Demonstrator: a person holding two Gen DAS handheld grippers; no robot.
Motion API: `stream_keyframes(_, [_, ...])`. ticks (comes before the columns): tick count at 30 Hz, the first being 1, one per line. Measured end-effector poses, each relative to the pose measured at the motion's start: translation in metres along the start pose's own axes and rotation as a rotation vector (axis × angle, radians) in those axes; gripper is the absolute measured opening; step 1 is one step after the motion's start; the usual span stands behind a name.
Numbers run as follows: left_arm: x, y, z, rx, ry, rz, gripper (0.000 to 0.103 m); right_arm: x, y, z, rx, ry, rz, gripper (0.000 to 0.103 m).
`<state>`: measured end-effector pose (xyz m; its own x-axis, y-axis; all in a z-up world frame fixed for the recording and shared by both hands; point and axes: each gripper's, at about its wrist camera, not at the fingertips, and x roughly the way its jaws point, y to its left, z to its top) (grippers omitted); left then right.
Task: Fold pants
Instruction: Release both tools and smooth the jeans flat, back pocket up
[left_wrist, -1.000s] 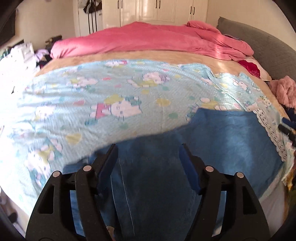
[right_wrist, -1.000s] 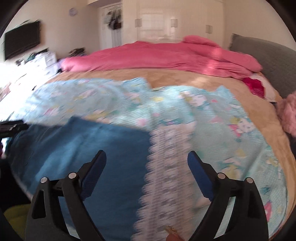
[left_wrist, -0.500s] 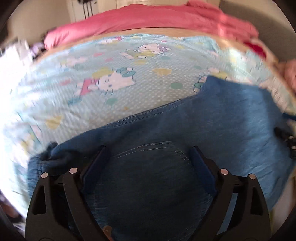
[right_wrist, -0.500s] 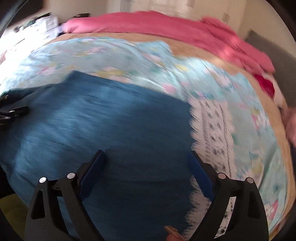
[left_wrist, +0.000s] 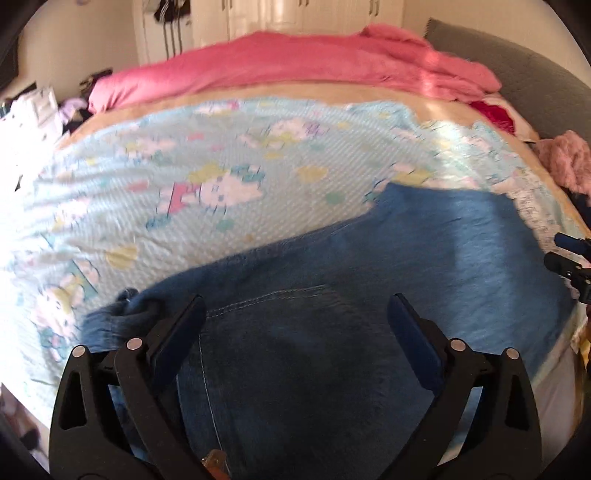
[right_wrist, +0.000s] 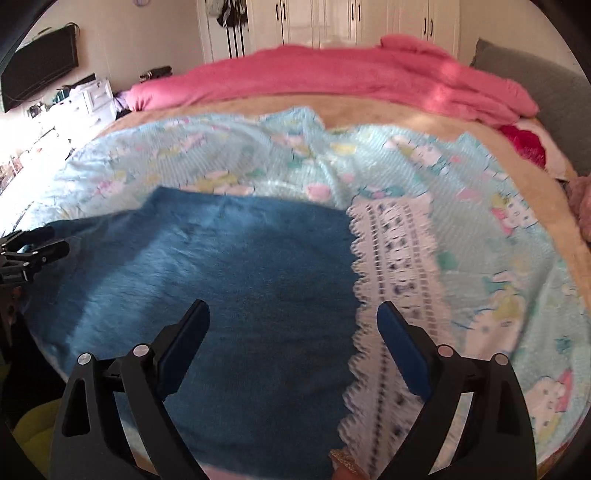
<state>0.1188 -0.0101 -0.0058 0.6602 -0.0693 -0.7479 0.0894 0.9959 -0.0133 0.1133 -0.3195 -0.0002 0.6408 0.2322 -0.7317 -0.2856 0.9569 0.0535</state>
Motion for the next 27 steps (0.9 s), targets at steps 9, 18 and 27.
stream_keyframes(9, [-0.042, -0.026, -0.005, 0.040, -0.037, -0.059, 0.093, -0.048, -0.006, -0.015, 0.012, -0.057, -0.026, 0.091])
stream_keyframes(18, [-0.054, -0.056, -0.024, 0.100, -0.022, -0.106, 0.093, -0.065, 0.014, -0.029, -0.003, -0.081, -0.017, 0.094])
stream_keyframes(27, [-0.004, -0.081, -0.055, 0.181, 0.161, -0.033, 0.093, -0.032, 0.038, -0.044, -0.011, 0.035, 0.005, 0.094])
